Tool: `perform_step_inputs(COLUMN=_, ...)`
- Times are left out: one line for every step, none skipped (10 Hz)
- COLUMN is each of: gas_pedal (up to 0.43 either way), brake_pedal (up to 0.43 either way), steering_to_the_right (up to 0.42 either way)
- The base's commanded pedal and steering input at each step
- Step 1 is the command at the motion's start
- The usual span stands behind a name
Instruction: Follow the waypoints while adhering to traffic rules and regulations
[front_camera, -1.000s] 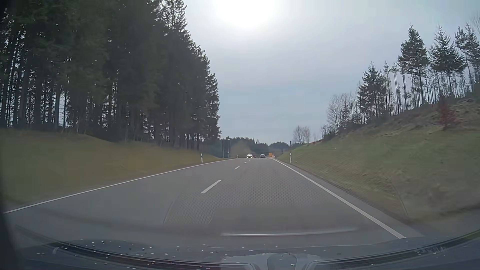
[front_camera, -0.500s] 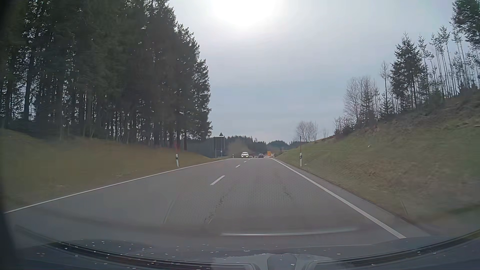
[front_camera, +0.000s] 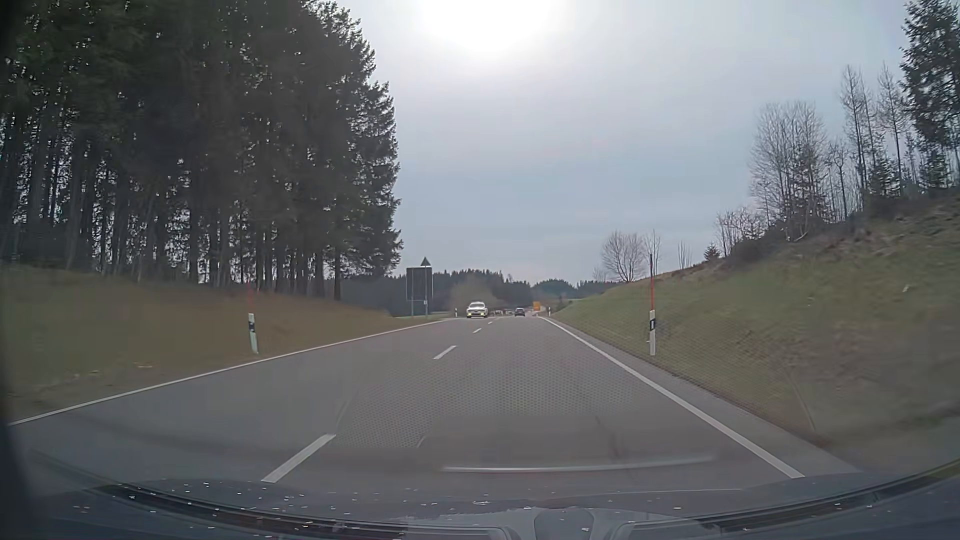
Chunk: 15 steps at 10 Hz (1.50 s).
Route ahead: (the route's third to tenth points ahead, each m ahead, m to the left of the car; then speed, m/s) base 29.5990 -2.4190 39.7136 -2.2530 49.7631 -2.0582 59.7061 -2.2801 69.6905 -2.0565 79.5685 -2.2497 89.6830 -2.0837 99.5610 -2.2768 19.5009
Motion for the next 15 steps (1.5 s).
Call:
perform_step_inputs(gas_pedal=0.157, brake_pedal=0.000, steering_to_the_right=0.000)
perform_step_inputs(gas_pedal=0.157, brake_pedal=0.000, steering_to_the_right=-0.001)
perform_step_inputs(gas_pedal=0.157, brake_pedal=0.000, steering_to_the_right=-0.001)
perform_step_inputs(gas_pedal=0.157, brake_pedal=0.000, steering_to_the_right=-0.001)
perform_step_inputs(gas_pedal=0.157, brake_pedal=0.000, steering_to_the_right=-0.002)
perform_step_inputs(gas_pedal=0.157, brake_pedal=0.000, steering_to_the_right=-0.002)
perform_step_inputs(gas_pedal=0.157, brake_pedal=0.000, steering_to_the_right=-0.002)
perform_step_inputs(gas_pedal=0.157, brake_pedal=0.000, steering_to_the_right=-0.002)
perform_step_inputs(gas_pedal=0.157, brake_pedal=0.000, steering_to_the_right=-0.002)
perform_step_inputs(gas_pedal=0.157, brake_pedal=0.000, steering_to_the_right=-0.002)
perform_step_inputs(gas_pedal=0.157, brake_pedal=0.000, steering_to_the_right=-0.002)
perform_step_inputs(gas_pedal=0.157, brake_pedal=0.000, steering_to_the_right=-0.002)
perform_step_inputs(gas_pedal=0.157, brake_pedal=0.000, steering_to_the_right=-0.002)
perform_step_inputs(gas_pedal=0.157, brake_pedal=0.000, steering_to_the_right=-0.002)
perform_step_inputs(gas_pedal=0.157, brake_pedal=0.000, steering_to_the_right=-0.002)
